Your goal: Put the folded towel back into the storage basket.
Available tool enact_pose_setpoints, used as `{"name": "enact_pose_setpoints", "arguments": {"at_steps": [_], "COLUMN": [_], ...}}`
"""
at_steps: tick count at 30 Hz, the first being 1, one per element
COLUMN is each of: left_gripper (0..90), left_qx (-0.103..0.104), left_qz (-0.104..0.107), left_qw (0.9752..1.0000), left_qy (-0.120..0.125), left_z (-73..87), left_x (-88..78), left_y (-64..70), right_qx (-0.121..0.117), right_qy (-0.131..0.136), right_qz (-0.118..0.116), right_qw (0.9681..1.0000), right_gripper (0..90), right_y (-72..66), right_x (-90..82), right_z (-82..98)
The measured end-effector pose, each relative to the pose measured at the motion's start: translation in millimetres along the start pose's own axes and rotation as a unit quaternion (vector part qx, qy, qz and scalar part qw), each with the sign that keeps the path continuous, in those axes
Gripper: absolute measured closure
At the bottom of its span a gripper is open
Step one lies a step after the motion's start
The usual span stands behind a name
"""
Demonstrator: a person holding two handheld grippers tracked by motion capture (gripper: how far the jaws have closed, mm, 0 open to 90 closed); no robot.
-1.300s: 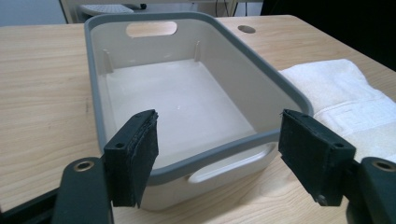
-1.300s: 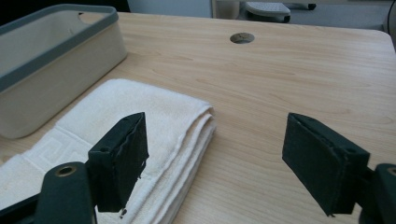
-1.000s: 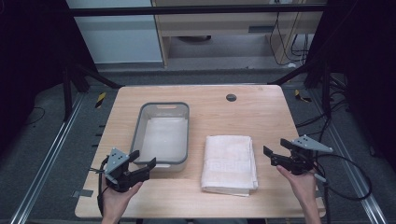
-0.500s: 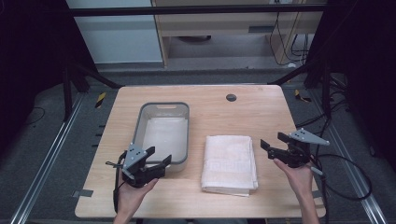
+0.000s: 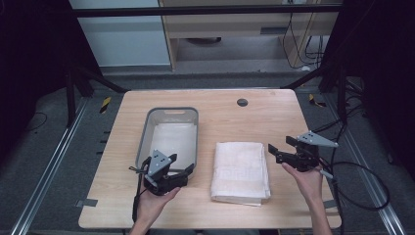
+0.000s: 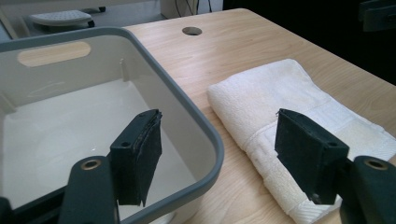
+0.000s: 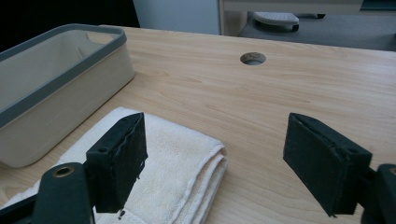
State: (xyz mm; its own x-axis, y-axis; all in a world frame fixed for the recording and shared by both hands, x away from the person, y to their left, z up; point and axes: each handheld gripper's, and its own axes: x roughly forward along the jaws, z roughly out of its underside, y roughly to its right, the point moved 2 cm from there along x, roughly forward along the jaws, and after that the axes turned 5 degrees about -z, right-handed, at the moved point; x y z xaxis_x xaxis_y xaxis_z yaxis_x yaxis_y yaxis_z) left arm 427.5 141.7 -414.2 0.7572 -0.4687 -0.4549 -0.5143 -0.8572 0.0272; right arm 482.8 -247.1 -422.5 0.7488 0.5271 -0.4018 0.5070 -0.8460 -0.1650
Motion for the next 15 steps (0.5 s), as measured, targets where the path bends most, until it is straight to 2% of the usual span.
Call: {"name": "enact_pose_setpoints", "arguments": {"at_steps": [8, 9, 15], "left_gripper": [32.2, 32.2, 32.5], "left_qx": [0.015, 0.022, 0.030], "left_qz": [0.011, 0.012, 0.020], "left_qw": [0.9997, 0.9996, 0.9989], "left_qy": [-0.013, -0.017, -0.029], "left_z": [1.5, 2.7, 8.4], "left_x": [14.4, 17.0, 25.2], "left_y": [17.9, 21.7, 31.2], "right_qx": [-0.006, -0.007, -0.013], "right_qy": [-0.011, -0.013, -0.020], "right_qz": [-0.005, -0.006, -0.010], "right_qw": [0.9999, 0.9999, 0.9997], "right_gripper": [21.3, 21.3, 21.3], "right_y": [-1.8, -1.6, -2.3], "right_x": [8.5, 9.7, 14.7], "right_z": [3.3, 3.6, 5.7]}}
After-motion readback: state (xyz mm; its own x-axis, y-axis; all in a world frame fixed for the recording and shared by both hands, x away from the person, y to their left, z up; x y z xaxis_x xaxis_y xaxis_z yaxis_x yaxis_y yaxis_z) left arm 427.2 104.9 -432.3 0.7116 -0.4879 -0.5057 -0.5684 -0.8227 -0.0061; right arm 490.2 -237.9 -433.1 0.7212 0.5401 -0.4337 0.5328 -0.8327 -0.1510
